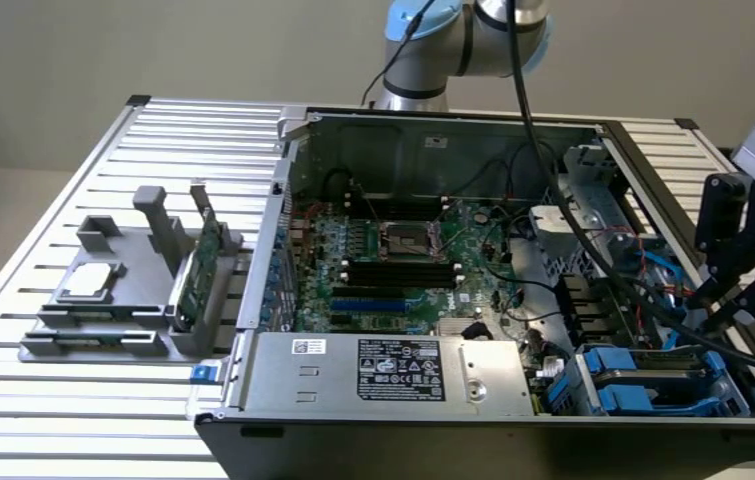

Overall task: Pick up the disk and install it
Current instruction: 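Insert the first disk wire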

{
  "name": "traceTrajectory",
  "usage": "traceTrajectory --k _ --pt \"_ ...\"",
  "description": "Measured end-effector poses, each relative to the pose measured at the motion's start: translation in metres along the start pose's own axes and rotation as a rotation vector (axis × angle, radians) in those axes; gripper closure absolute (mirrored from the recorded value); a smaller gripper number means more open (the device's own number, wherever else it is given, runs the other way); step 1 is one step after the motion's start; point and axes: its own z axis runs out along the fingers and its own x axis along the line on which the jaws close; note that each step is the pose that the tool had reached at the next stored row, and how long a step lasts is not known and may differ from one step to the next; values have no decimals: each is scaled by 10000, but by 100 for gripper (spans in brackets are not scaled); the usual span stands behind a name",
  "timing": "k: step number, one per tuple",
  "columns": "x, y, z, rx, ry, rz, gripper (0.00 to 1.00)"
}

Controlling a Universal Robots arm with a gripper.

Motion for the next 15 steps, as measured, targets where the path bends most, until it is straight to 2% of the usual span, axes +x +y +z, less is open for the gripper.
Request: traceTrajectory --k 6,15 --pt "-4 -4 2 0 3 16 73" --pt "-5 -4 -1 22 -32 1388 73"
